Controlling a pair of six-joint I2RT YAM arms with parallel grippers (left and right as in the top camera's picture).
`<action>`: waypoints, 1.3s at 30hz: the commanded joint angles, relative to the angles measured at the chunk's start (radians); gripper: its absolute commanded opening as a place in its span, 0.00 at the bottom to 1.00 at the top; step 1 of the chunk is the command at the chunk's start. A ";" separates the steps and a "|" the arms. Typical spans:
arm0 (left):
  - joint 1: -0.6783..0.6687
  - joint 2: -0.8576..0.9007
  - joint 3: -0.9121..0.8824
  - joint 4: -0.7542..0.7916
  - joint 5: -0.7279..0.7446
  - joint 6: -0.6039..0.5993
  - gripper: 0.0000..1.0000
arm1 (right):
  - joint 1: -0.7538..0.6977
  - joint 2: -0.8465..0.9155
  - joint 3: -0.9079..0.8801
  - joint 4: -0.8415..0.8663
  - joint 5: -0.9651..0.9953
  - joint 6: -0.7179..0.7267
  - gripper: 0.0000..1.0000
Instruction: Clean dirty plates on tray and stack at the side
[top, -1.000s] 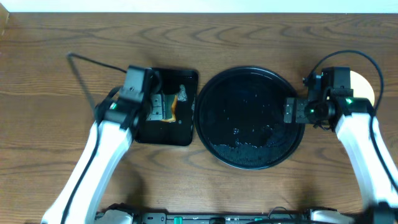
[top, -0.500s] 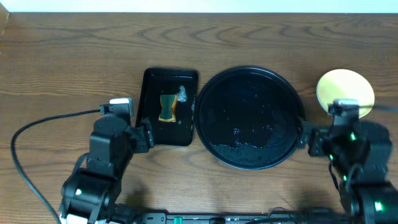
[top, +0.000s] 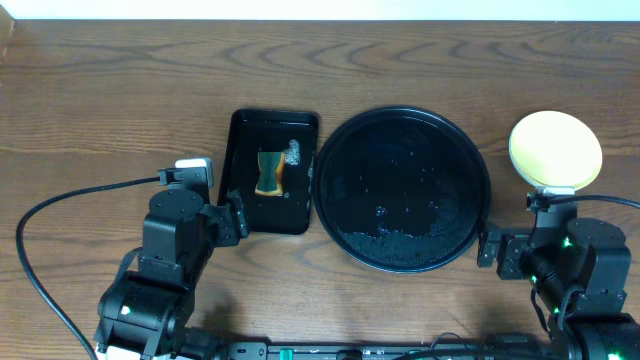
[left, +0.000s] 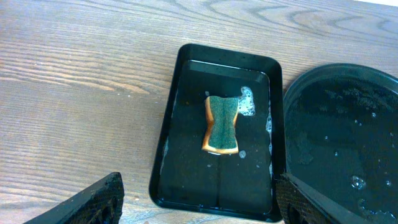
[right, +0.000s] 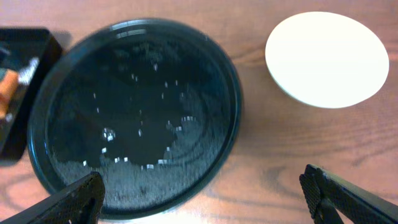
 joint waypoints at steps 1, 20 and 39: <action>0.004 -0.002 -0.008 -0.001 0.006 -0.009 0.79 | 0.007 -0.001 -0.006 -0.033 0.006 0.010 0.99; 0.004 -0.002 -0.008 -0.001 0.006 -0.009 0.79 | 0.010 -0.467 -0.392 0.512 0.027 -0.039 0.99; 0.004 0.000 -0.008 -0.001 0.006 -0.009 0.80 | 0.028 -0.596 -0.834 0.907 0.022 -0.122 0.99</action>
